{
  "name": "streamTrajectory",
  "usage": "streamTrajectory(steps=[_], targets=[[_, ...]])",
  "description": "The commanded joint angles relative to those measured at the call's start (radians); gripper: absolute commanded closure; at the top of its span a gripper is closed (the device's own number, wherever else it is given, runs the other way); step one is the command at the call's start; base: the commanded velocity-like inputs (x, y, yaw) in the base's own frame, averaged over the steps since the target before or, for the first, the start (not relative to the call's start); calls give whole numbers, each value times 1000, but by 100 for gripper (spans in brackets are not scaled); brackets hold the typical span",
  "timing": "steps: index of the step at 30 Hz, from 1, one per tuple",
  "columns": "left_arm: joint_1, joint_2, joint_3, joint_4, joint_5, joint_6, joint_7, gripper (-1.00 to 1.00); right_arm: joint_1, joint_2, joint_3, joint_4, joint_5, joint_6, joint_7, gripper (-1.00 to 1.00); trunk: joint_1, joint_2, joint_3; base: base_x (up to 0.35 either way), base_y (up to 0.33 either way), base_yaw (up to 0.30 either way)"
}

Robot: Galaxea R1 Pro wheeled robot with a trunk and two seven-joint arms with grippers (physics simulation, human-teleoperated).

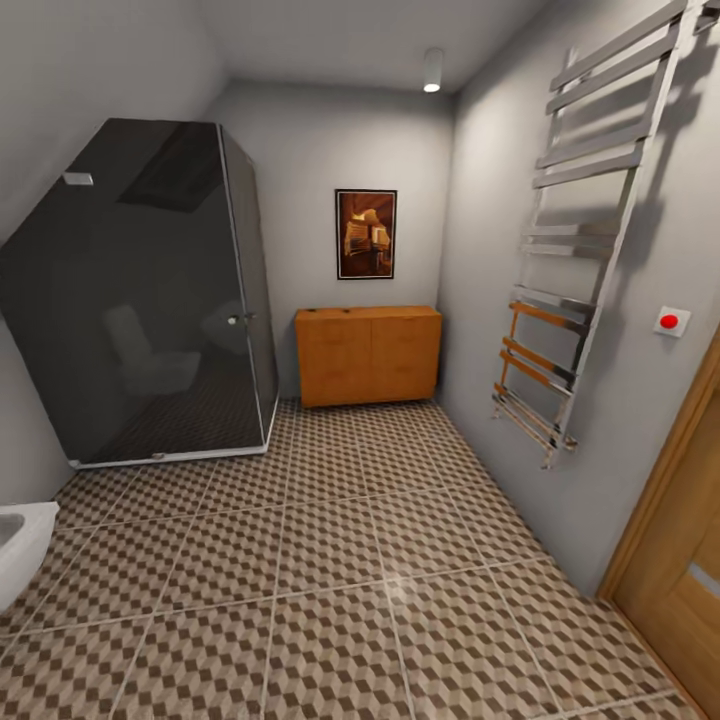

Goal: Take the four mousetraps from the cabinet in the bathroom and place them on the bathroom floor. Make sure all four end up on the same floor surface, and ensure that at least two of them are either under or directly next to the same bathroom sink.

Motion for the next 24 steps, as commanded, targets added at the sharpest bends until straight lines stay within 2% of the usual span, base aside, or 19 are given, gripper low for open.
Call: streamTrajectory(steps=[1,24], targets=[[-1,0,-8,0,8,0,4,-100,-1,0,7,3,0,-6,-3,-100,0,-1,-1,0,0,296],[-1,-1,-8,0,8,0,3,-100,-2,-3,7,3,0,-7,-3,-100,0,-1,-1,0,0,288]])
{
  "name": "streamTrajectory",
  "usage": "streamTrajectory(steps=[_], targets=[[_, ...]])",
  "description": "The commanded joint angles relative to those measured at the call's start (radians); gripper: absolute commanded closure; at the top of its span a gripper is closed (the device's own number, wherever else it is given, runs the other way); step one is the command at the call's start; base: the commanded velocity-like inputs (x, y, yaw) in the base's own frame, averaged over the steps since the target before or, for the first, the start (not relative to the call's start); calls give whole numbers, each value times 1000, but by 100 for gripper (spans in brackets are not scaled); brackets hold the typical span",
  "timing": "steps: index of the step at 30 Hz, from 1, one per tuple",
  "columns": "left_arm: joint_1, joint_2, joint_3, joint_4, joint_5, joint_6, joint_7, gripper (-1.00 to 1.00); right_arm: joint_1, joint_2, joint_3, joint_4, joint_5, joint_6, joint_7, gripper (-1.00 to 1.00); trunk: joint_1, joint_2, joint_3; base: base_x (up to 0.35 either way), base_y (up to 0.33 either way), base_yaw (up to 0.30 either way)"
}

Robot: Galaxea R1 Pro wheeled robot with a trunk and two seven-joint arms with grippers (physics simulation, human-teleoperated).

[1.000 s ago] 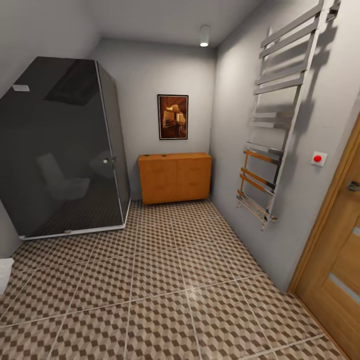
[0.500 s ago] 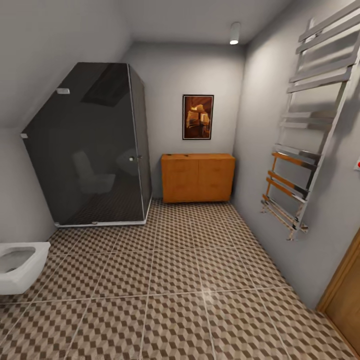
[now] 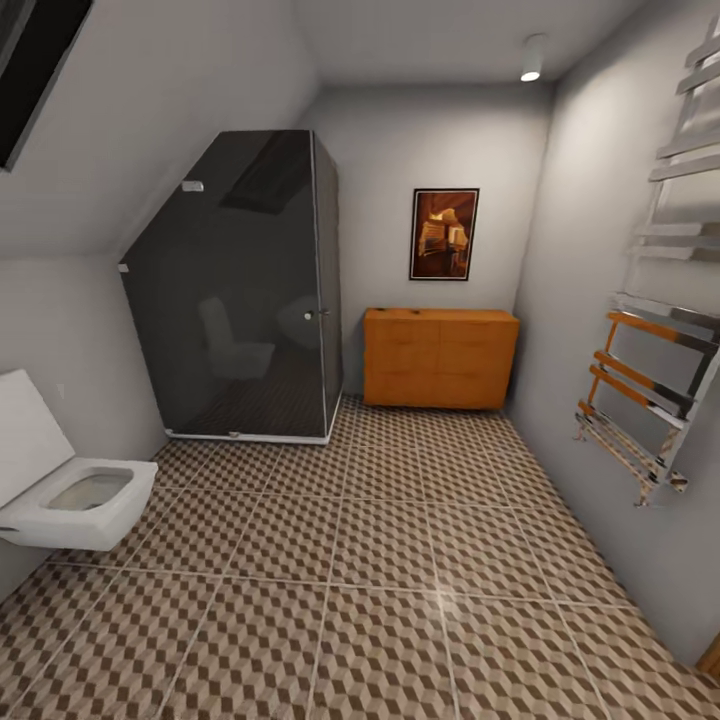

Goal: Take the four mousetraps from the cabinet in the bathroom and place them on the bathroom floor. Make sure all four end up on the same floor surface, and ensure that at least two of them are either under or directly next to the same bathroom sink.

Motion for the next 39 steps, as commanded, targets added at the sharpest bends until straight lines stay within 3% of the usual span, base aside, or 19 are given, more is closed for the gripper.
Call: streamTrajectory(steps=[1,16,39], targets=[[-1,0,-8,0,8,0,4,-100,-1,0,7,3,0,-6,-3,-100,0,-1,-1,0,0,152],[-1,0,-8,0,8,0,4,-100,-1,3,7,3,-4,-9,-5,-100,0,-1,-1,0,0,25],[-1,-2,-5,0,12,0,4,-100,-1,-2,-2,2,-22,-17,-8,-100,0,-1,-1,0,0,-230]])
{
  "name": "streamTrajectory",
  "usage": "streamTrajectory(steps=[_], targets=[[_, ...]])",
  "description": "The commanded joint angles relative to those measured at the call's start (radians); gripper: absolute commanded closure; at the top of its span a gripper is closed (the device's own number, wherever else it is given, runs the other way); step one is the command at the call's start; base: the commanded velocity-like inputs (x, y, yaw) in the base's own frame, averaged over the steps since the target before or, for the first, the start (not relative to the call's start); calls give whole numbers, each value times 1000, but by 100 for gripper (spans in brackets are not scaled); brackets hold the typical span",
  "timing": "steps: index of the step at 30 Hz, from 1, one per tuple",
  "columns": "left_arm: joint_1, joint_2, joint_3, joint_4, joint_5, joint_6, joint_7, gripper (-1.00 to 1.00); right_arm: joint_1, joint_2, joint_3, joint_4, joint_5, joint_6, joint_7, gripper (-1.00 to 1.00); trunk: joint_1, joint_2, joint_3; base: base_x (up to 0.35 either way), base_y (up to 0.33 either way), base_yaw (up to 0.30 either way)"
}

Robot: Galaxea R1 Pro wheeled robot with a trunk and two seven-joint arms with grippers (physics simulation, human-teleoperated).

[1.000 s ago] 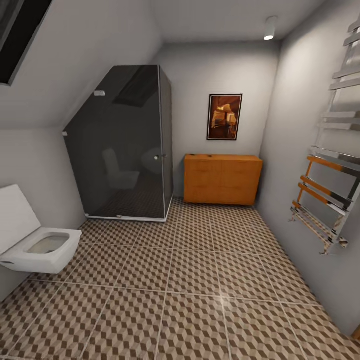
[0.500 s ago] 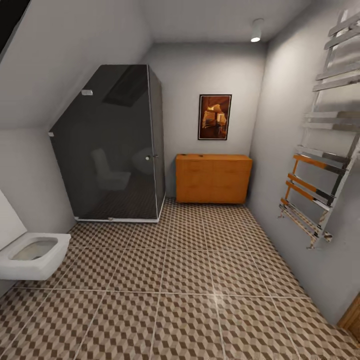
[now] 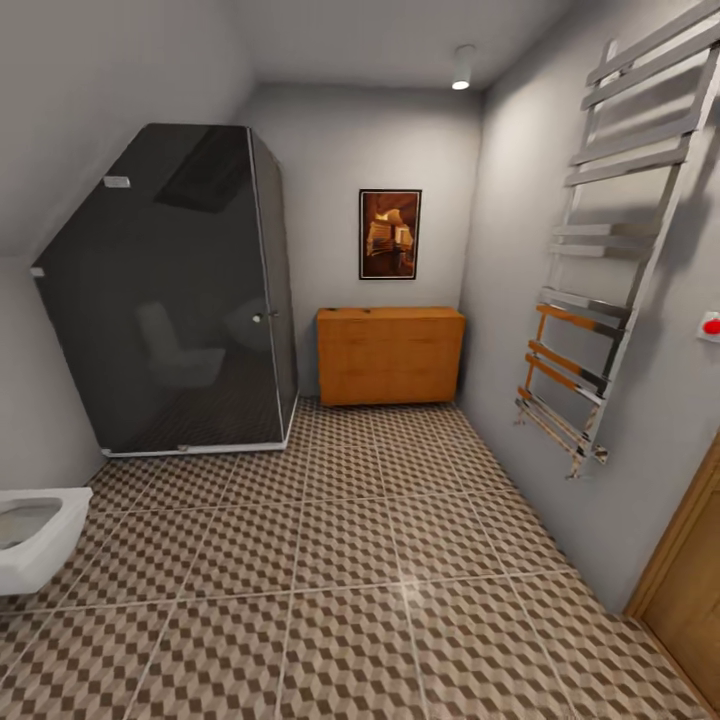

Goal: Take the four mousetraps from the cabinet in the bathroom and place them on the bathroom floor. Make sure all four end up on the same floor surface, and ensure that at least two of them are either under or directly next to the same bathroom sink.

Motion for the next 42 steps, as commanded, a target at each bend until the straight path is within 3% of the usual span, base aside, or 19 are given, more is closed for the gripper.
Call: streamTrajectory(steps=[1,15,42], targets=[[0,0,-8,0,9,0,4,-100,-2,0,8,3,-2,-5,-3,-100,0,-1,-1,0,0,-183],[0,-5,-6,0,11,10,7,-100,-2,-1,9,3,-6,-6,-2,-100,0,-1,-1,51,-19,-41],[0,0,-4,0,15,16,17,-100,-2,-2,10,3,4,-8,-2,-100,0,-1,-1,294,-62,-1]])
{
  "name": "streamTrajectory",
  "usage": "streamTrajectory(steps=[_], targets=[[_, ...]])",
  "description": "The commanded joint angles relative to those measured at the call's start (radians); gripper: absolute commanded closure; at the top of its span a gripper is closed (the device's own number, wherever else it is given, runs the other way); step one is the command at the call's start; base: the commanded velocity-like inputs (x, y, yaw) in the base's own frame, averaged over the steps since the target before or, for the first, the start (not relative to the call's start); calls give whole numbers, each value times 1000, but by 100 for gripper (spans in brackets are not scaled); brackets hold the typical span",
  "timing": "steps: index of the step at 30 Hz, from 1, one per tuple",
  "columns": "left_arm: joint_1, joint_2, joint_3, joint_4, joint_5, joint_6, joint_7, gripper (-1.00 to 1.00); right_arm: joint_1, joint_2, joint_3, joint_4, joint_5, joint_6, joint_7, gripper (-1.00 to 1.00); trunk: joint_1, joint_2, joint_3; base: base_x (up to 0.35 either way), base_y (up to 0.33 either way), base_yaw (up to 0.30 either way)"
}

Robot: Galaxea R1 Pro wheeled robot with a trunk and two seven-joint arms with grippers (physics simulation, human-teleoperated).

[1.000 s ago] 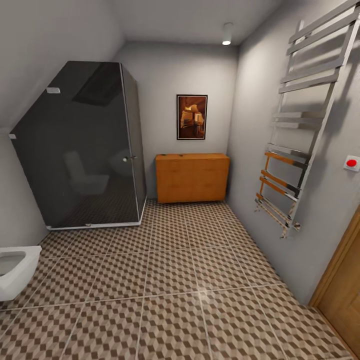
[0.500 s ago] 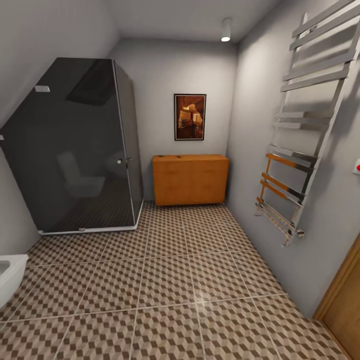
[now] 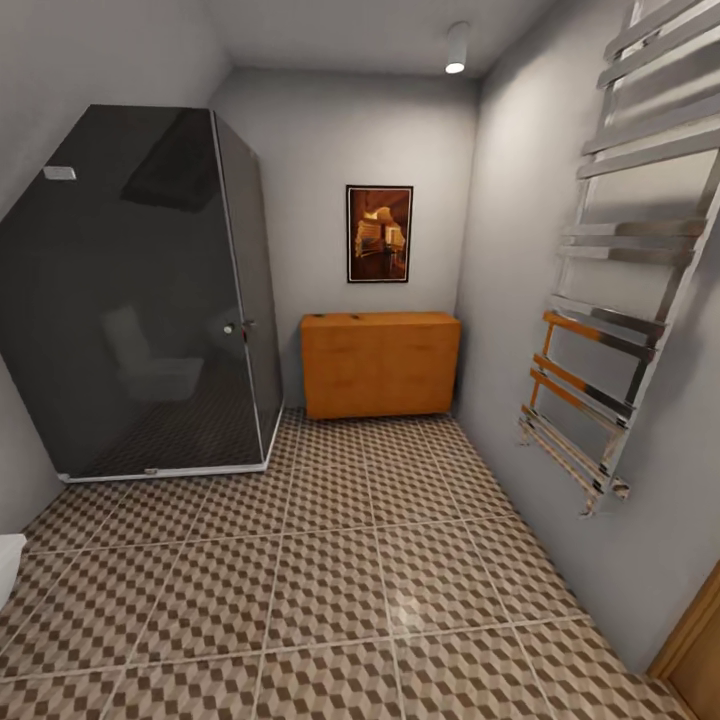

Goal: Take the four mousetraps from the cabinet in the bathroom and place them on the bathroom floor. Make sure all four end up on the same floor surface, and ensure that at least two of them are either under or directly next to the same bathroom sink.

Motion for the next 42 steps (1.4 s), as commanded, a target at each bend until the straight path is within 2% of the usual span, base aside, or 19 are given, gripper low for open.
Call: streamTrajectory(steps=[1,13,18,24,31,42], targets=[[0,0,-9,-1,9,1,4,-100,-1,0,8,3,-1,-5,-3,-100,1,-1,-1,322,-2,0],[0,0,-7,-1,9,6,3,-100,-1,2,11,3,4,-12,-2,-100,1,-1,-1,324,-1,0],[28,28,-34,28,38,-22,-25,-100,28,-24,-18,32,-7,-40,-15,-100,1,-1,-1,0,0,0],[63,26,-40,18,38,-56,-35,-100,62,-19,-17,19,-5,-71,-13,-100,1,-1,-1,0,0,0],[102,25,-42,-21,38,-85,-31,-100,102,-15,-16,7,1,-57,-14,-100,1,-1,-1,3,0,0],[101,22,-38,-48,43,-74,-27,-100,101,-12,-14,7,5,-53,-21,-100,1,-1,-1,238,0,0]])
